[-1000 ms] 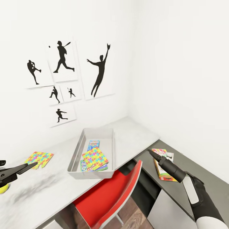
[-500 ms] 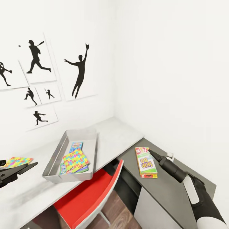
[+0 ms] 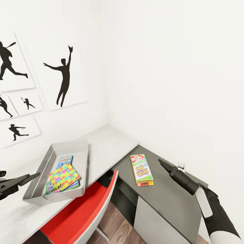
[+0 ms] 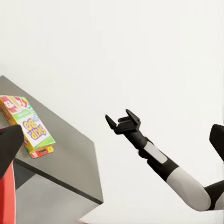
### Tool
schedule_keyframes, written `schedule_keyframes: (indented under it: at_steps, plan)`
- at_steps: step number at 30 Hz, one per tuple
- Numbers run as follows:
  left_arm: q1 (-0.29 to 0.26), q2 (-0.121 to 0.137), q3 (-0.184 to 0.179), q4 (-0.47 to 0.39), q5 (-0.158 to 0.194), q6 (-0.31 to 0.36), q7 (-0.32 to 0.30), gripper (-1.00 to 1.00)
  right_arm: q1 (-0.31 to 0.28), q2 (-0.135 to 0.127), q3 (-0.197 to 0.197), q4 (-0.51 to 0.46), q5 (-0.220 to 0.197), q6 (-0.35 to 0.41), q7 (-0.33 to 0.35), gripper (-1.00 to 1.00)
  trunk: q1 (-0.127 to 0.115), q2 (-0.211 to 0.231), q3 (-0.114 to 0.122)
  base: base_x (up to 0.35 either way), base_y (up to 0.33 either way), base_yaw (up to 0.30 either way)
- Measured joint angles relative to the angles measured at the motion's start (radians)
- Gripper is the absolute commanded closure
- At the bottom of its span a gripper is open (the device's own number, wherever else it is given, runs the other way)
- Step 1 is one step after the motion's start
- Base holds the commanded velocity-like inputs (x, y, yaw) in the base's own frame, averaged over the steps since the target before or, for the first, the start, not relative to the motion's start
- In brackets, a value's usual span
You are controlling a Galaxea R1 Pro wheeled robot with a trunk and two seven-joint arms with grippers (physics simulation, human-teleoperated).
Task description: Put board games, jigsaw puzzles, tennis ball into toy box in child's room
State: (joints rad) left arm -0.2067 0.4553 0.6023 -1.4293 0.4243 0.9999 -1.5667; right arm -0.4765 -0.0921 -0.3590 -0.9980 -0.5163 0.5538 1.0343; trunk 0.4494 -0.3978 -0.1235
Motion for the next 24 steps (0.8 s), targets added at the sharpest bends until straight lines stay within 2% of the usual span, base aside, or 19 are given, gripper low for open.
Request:
schedule_keyframes:
  at_steps: [7, 24]
  plan:
    - [0.0, 0.0, 0.0, 0.0, 0.0, -0.026, 0.0, -1.0, 0.0, 0.001, -0.015, 0.011, 0.0, -0.001, 0.0, -1.0, 0.0, 0.0, 0.0, 0.0, 0.0, -0.277]
    - [0.0, 0.001, 0.0, 0.0, 0.0, -0.029, 0.0, -1.0, 0.0, 0.001, -0.016, 0.014, 0.0, 0.0, 0.0, -1.0, 0.0, 0.0, 0.0, 0.0, 0.0, -0.278]
